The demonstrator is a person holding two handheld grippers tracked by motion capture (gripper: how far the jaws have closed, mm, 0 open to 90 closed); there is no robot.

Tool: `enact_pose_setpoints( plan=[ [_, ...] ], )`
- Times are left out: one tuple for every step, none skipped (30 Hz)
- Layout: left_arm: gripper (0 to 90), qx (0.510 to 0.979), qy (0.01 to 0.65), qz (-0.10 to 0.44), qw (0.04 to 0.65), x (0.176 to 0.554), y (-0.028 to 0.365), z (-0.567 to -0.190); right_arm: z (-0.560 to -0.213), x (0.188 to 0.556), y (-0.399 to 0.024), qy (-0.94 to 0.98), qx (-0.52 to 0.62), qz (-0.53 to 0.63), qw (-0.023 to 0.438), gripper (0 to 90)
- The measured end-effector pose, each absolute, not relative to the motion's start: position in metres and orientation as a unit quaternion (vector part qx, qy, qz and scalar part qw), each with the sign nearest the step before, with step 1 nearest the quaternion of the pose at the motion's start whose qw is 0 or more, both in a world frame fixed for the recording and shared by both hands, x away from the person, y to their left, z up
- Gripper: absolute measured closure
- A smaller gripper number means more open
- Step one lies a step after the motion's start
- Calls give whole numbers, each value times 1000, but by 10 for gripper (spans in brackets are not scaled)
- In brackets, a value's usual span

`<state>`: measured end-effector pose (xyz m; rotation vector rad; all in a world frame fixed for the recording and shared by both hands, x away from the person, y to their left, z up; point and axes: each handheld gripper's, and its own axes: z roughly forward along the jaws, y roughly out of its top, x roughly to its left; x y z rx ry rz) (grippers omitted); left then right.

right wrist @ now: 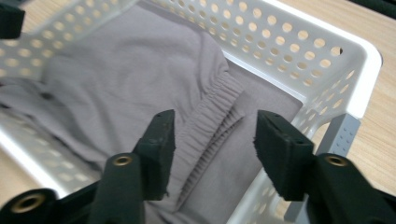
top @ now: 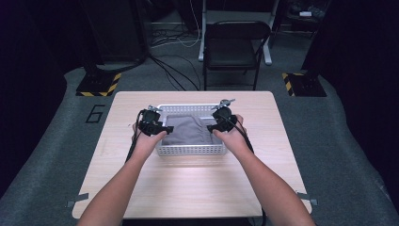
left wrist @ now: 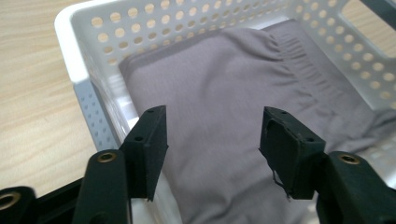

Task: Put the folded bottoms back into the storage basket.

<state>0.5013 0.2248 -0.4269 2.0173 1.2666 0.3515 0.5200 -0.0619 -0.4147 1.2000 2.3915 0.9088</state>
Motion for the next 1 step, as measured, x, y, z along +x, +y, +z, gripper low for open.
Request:
enact_pose_setpoints(
  plan=[
    [389,782,490,135,362,498,226,-425,-412,517,-63,836,418,320,158,439]
  ],
)
